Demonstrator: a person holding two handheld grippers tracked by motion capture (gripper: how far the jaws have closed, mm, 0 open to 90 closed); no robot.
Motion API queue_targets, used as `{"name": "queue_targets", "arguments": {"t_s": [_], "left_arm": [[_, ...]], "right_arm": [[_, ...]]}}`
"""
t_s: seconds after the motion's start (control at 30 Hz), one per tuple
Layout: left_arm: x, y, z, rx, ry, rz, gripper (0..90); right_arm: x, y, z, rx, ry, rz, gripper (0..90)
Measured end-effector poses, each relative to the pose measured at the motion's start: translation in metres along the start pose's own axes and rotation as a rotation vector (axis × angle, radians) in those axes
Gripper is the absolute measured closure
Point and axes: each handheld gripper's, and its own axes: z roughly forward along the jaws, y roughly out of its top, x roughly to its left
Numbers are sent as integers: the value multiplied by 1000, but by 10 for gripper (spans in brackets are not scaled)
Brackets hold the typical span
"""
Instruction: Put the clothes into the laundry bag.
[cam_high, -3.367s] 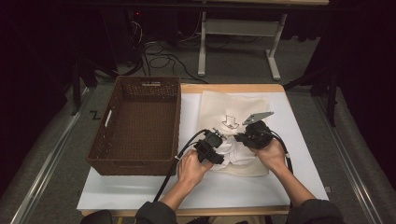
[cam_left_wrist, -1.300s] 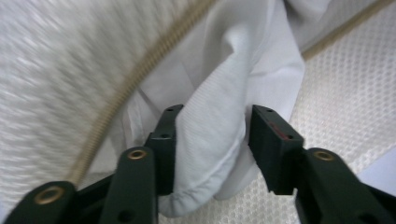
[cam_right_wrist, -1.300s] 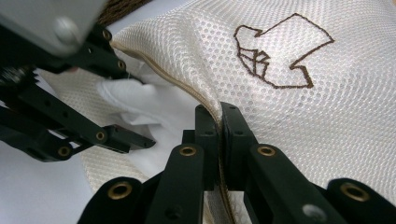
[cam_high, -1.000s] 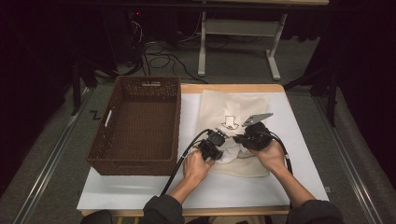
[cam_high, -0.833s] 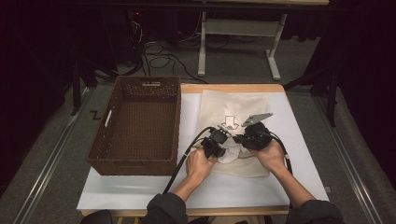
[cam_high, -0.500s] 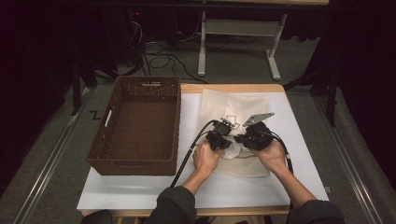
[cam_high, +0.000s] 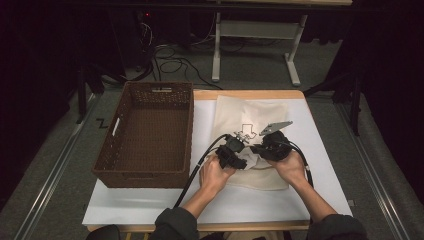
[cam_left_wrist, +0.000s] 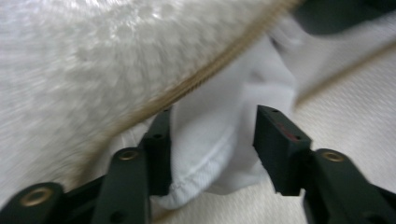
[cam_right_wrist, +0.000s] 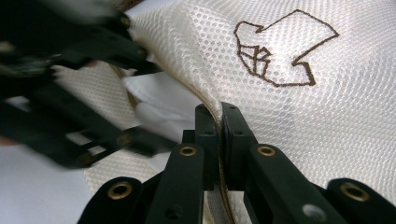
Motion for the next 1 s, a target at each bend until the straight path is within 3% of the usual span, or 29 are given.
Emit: {"name": "queue_targets", "arguments": {"t_s": [0.07,0.23,0.47,0.53,0.63,0.8,1.0], "left_arm": [[-5,-6,-1,9,-12,16,457],[-11,-8,10,27,-26,10,444],[-11,-1,25,52,46,49,713],[-9,1,26,57,39,47,793],[-4,5,27,42,15,17,849],[6,14,29,-21,8,-49,855],[15,24,35,-42,65,-64,848]], "right_arm": [[0,-1,0,3,-1,6,876],[1,-2,0,7,-3,-2,875],[2,-2,-1,9,-3,7,875],[3,-2,0,12,-9,-18,875],[3,-5,0,10,-5,-1,875],[0,-7,-3,-2,1,3,875],[-1,-7,-2,5,3,18,875]]}}
